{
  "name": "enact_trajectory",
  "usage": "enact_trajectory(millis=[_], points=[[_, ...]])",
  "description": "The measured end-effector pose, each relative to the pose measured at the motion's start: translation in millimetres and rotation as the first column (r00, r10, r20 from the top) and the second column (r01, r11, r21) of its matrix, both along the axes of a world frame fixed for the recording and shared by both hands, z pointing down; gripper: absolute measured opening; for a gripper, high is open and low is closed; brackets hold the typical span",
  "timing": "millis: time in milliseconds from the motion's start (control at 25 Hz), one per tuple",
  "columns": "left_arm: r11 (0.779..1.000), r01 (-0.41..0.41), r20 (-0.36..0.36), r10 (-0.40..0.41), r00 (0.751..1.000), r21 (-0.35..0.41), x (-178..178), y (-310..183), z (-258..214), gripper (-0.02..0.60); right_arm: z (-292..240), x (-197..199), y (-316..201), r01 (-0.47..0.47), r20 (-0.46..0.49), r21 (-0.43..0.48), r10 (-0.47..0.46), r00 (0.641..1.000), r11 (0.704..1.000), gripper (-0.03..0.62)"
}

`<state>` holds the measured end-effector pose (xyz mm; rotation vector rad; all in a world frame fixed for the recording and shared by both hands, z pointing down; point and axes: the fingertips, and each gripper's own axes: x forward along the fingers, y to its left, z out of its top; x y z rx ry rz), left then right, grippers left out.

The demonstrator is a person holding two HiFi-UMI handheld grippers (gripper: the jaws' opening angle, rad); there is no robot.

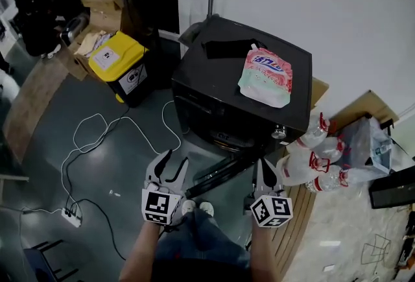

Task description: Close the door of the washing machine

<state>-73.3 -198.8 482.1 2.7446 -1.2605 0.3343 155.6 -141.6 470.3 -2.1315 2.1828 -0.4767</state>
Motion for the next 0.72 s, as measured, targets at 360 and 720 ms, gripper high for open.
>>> enact_trajectory(millis=[360,720], points=[[0.993,-0.071,0.054,0.076,0.996,-0.091,17,19,49,0.179,40,-18,-8,0.068,0.021,-0.092,-0.066,0.998,0.993,0.014],[0.939,-0.236,0.12,0.271,0.955,-0.248,54,76,156,0.184,95,-37,-4,0.158,0.043,-0.182,-0.152,0.987,0.971,0.014]])
